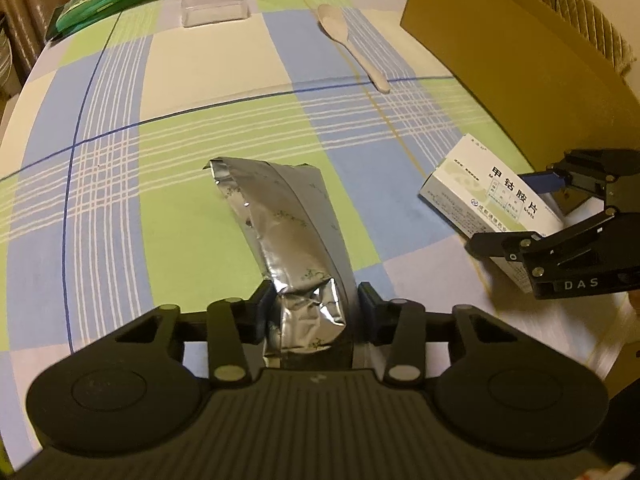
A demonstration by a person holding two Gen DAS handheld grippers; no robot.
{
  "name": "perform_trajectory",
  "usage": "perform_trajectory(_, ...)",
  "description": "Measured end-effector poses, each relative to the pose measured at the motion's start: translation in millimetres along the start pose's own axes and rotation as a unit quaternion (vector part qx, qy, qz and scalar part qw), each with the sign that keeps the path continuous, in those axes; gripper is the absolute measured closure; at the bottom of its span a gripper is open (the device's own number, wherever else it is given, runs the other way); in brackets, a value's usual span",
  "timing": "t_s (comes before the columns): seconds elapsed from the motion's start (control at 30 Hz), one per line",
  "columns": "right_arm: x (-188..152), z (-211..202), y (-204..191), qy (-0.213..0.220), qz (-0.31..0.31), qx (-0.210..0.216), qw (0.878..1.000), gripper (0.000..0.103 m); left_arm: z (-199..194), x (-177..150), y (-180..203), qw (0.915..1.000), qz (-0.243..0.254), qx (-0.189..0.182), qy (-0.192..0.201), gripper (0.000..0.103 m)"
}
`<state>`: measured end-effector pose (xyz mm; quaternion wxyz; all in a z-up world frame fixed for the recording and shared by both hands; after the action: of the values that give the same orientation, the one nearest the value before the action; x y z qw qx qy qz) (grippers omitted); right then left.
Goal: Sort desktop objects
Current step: 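Carry the foil pouch with the left tool while the right tool carries the box to the cardboard box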
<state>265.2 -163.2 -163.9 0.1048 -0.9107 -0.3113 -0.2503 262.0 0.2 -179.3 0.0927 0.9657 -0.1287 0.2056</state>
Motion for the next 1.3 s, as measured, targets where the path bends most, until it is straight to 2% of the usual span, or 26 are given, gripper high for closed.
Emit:
perform_trajectory(0.37, 10.2, -10.3, -5.9, 0.013, 0.004, 0.003, 1.000, 0.035, -12.9, 1.4, -2.5, 0.9996, -0.019, -0.013, 0.016, 0.067)
perform_trajectory(0.57, 10.7, -6.1, -7.3, 0.007, 0.000, 0.005, 1.000, 0.035, -6.1, -2.2, -3.6, 0.9998, -0.015, -0.010, -0.002, 0.066)
perform_trajectory(0.6, 9.9, -5.2, -7.3, 0.006, 0.000, 0.005, 1.000, 0.035, -5.6, -1.8, -4.7, 0.9998, -0.018, -0.010, -0.003, 0.063)
perform_trajectory(0.73, 7.2, -0.2, -6.0, 0.000, 0.002, 0.008, 1.000, 0.035, -1.1, -0.1, -9.3, 0.9998, -0.009, 0.014, -0.010, 0.042)
perform_trajectory(0.93, 4.8, 5.9, -4.8, -0.005, 0.002, 0.008, 1.000, 0.035, 10.0, 0.6, -5.7, 0.9993, 0.012, 0.027, -0.024, 0.038)
perform_trajectory(1.07, 3.6, 8.8, -4.6, -0.008, 0.003, 0.010, 1.000, 0.035, 15.1, 1.5, 1.0, 0.9976, 0.040, 0.052, -0.024, 0.036)
perform_trajectory(1.13, 3.1, 9.2, -3.9, -0.009, 0.004, 0.009, 1.000, 0.035, 13.2, 1.8, 6.9, 0.9974, 0.050, 0.048, -0.022, 0.055)
perform_trajectory(1.3, 2.8, 8.2, -3.3, -0.009, 0.001, 0.004, 1.000, 0.035, 5.7, 1.2, 7.7, 0.9986, 0.043, 0.029, -0.015, 0.071)
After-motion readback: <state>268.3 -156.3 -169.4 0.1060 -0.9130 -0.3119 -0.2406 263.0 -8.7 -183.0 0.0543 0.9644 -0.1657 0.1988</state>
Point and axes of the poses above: each gripper's, at about its wrist camera, not at the fingertips, and z roughly the way its jaws point, y to its right, x to its top, the point moved 8 cm from there along z, roughly the way its jaws point, and after that the axes turned 1 degree about -y, right-handed, at the moved point
